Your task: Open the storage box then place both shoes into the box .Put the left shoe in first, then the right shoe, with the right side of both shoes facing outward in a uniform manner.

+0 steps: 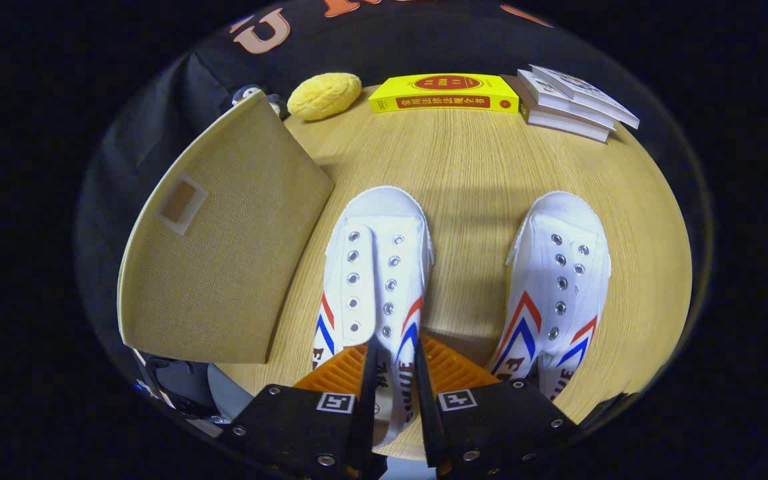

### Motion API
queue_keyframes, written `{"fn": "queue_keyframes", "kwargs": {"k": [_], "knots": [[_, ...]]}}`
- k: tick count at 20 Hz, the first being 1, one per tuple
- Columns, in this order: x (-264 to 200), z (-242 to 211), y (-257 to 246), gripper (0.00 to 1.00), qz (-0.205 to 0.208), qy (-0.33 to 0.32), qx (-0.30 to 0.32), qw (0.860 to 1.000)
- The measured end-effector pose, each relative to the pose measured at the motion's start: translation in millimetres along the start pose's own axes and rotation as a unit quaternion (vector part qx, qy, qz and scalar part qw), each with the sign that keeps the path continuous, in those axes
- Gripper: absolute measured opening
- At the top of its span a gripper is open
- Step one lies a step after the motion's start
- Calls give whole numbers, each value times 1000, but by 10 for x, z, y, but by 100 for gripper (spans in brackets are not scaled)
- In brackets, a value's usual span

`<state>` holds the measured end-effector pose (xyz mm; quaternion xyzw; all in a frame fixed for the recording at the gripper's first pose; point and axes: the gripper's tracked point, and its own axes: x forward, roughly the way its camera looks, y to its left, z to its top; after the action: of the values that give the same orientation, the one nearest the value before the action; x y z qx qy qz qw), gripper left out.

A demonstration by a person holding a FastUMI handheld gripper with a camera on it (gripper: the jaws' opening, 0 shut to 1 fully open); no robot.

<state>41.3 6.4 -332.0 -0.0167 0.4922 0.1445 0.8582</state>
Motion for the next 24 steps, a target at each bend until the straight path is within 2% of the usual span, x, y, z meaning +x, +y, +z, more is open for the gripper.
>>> {"fn": "queue_keyframes", "kwargs": {"k": [2,3,5,7,9,16,18,21,24], "knots": [[-62,47,-25,17,22,-24,65,997],[-51,45,-1,0,45,-37,89,994],[-130,75,194,0,96,-67,136,984],[-253,240,364,0,136,-101,189,967],[-434,468,461,0,160,-138,212,954],[-1275,1035,728,0,144,-205,188,950],[-1483,1204,961,0,158,-221,190,943],[-1589,1337,1365,0,171,-232,190,939],[-1450,1384,1837,0,184,-224,200,936]]}}
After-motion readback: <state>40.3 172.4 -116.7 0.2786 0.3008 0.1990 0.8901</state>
